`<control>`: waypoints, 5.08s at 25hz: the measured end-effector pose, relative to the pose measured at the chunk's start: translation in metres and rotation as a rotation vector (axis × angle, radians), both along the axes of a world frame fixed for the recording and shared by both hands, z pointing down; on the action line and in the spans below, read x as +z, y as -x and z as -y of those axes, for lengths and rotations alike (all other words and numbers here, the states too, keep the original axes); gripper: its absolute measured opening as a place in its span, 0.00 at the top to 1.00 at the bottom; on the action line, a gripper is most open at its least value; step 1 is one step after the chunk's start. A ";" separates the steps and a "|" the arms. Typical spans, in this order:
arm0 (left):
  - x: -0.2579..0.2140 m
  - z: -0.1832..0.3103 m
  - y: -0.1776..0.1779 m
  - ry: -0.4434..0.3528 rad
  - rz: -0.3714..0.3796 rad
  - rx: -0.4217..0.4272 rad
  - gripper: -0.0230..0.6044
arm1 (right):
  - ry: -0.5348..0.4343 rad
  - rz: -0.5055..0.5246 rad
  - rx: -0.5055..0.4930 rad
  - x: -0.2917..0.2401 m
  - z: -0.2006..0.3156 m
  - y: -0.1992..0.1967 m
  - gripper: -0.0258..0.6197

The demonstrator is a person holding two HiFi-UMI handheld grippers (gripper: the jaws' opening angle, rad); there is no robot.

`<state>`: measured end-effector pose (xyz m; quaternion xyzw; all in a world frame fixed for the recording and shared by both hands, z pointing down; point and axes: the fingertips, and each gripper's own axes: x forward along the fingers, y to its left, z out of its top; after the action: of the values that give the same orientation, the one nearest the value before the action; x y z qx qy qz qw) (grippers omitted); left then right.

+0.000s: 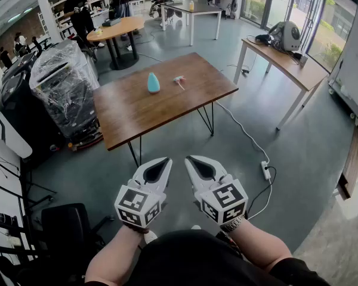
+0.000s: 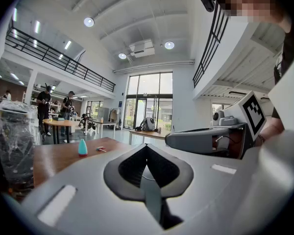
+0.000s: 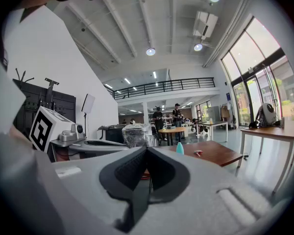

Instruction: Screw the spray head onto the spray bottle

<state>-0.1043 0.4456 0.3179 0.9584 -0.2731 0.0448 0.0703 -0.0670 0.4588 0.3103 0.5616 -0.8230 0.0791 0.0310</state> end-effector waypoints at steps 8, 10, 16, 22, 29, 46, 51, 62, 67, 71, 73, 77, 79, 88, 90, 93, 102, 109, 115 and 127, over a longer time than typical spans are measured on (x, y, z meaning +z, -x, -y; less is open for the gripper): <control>0.004 -0.003 -0.026 0.000 0.008 -0.016 0.95 | 0.006 0.006 -0.008 0.006 -0.006 -0.029 0.97; 0.004 -0.004 -0.031 0.001 0.013 -0.021 0.95 | 0.009 0.010 -0.013 0.007 -0.008 -0.034 0.97; 0.006 -0.004 -0.045 0.008 0.021 -0.024 0.95 | 0.022 0.015 -0.017 0.011 -0.010 -0.048 0.97; 0.014 0.005 -0.051 0.027 0.032 -0.017 0.95 | 0.041 0.021 -0.015 0.017 -0.001 -0.054 0.97; 0.023 0.036 -0.051 0.050 0.030 -0.012 0.95 | 0.057 0.016 -0.008 0.021 0.028 -0.052 0.97; 0.043 0.186 -0.025 0.117 0.001 0.018 0.95 | 0.110 -0.032 0.019 0.032 0.178 -0.025 0.97; 0.045 0.221 -0.015 0.126 0.006 0.043 0.95 | 0.115 -0.043 0.032 0.032 0.216 -0.013 0.97; 0.060 0.272 0.004 0.187 0.015 0.031 0.95 | 0.137 -0.066 0.040 0.035 0.265 -0.006 0.97; 0.067 0.293 -0.007 0.216 0.021 0.025 0.95 | 0.149 -0.069 0.035 0.040 0.285 -0.019 0.97; 0.073 0.318 -0.022 0.232 0.029 0.021 0.95 | 0.156 -0.062 0.033 0.046 0.310 -0.036 0.97; 0.075 0.334 -0.031 0.244 0.031 0.019 0.95 | 0.159 -0.056 0.033 0.048 0.326 -0.047 0.97; 0.085 0.367 -0.057 0.272 0.042 0.007 0.95 | 0.175 -0.041 0.024 0.057 0.358 -0.073 0.97; 0.092 0.380 -0.070 0.302 0.046 -0.006 0.95 | 0.194 -0.031 0.013 0.064 0.372 -0.086 0.97; 0.123 0.443 -0.133 0.423 0.077 -0.035 0.95 | 0.252 -0.002 -0.009 0.085 0.433 -0.150 0.97; 0.132 0.457 -0.146 0.464 0.071 -0.049 0.95 | 0.265 0.002 -0.013 0.089 0.443 -0.165 0.97; 0.145 0.474 -0.165 0.525 0.063 -0.071 0.95 | 0.288 0.009 -0.020 0.097 0.457 -0.186 0.97; 0.178 0.516 -0.201 0.681 0.028 -0.140 0.89 | 0.339 0.018 -0.071 0.115 0.493 -0.220 0.97; 0.200 0.540 -0.206 0.808 -0.035 -0.205 0.82 | 0.352 0.012 -0.102 0.121 0.509 -0.225 0.97; 0.222 0.558 -0.212 0.924 -0.087 -0.220 0.77 | 0.362 -0.005 -0.093 0.125 0.518 -0.230 0.97; 0.260 0.587 -0.232 0.948 0.021 -0.238 0.69 | 0.391 -0.069 -0.036 0.134 0.547 -0.256 0.97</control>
<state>0.1275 -0.1414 0.5774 0.7825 -0.3312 0.1656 0.5006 0.1890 -0.0885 0.4440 0.5324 -0.8004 0.2177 0.1690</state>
